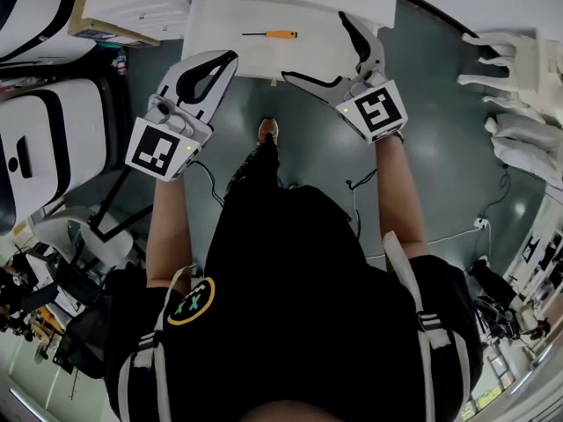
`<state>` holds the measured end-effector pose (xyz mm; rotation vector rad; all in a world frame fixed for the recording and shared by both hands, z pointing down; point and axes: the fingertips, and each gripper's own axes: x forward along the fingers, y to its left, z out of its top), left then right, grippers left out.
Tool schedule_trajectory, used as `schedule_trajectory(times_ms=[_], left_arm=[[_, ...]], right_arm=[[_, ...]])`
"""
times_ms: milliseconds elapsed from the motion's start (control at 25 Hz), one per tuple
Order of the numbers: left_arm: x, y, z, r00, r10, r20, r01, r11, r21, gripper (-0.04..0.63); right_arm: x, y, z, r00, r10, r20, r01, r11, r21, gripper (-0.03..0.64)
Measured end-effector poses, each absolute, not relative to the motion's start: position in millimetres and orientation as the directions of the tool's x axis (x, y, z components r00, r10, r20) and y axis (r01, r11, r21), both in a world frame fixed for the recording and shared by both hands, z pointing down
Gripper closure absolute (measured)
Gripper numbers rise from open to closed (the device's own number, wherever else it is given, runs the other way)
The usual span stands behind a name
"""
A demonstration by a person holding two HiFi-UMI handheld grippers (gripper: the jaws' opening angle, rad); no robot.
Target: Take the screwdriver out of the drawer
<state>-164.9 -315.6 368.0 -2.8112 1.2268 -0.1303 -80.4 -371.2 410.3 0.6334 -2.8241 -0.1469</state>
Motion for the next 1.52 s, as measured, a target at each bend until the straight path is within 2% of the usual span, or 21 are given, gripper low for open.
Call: schedule_trajectory(times_ms=[160, 320, 680, 1080, 1520], left_arm=[[-173.8, -326.1, 371.5, 0.673, -0.737, 0.052, -0.732, -0.675, -0.089, 0.574], [-177.9, -334.9, 366.4, 0.654, -0.755, 0.054, -0.755, -0.655, -0.01, 0.574], [-188.2, -339.3, 368.3, 0.65, -0.758, 0.055, -0.759, -0.651, -0.016, 0.574], [-191.5, -340.6, 371.3, 0.637, -0.768, 0.063, -0.77, -0.638, -0.008, 0.574], [-199.6, -338.6, 379.9, 0.629, -0.772, 0.088, -0.776, -0.631, 0.004, 0.574]], right_arm=[[-91.8, -390.2, 435.3, -0.868, -0.409, 0.282, -0.374, 0.911, 0.172, 0.025], [-104.1, -403.5, 462.1, -0.858, -0.383, 0.342, -0.339, 0.923, 0.183, 0.025], [-120.0, -419.2, 524.9, -0.813, -0.31, 0.493, -0.23, 0.949, 0.218, 0.025], [-125.0, -430.8, 598.3, -0.743, -0.206, 0.637, -0.112, 0.976, 0.185, 0.025], [-121.3, -440.4, 686.5, -0.609, -0.097, 0.787, -0.008, 0.993, 0.116, 0.025]])
